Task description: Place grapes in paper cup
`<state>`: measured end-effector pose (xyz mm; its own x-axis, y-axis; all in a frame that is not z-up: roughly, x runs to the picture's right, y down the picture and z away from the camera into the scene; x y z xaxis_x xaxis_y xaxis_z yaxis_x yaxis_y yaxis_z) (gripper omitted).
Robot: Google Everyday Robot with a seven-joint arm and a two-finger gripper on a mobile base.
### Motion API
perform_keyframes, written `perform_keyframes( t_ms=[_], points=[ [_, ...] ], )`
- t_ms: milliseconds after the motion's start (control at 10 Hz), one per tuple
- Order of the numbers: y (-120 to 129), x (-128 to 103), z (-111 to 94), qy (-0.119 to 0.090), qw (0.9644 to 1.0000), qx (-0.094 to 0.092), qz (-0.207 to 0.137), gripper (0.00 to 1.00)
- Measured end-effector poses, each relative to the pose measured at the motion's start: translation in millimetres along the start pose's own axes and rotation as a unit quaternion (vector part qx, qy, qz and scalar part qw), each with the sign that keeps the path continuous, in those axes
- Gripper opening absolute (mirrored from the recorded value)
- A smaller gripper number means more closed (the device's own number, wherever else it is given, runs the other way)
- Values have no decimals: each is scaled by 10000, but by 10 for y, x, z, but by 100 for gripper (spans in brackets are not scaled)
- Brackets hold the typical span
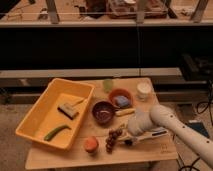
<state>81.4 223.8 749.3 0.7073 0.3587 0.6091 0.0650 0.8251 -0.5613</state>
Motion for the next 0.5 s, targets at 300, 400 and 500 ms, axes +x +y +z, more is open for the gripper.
perform_keyframes(
  t_ms=[300, 400, 500],
  points=[
    [-45, -51, -544, -307, 9988, 338, 157, 19],
    [-68, 48, -683, -412, 9978, 428, 278, 19],
    [-99, 218, -913, -537, 9959, 571, 460, 19]
  ],
)
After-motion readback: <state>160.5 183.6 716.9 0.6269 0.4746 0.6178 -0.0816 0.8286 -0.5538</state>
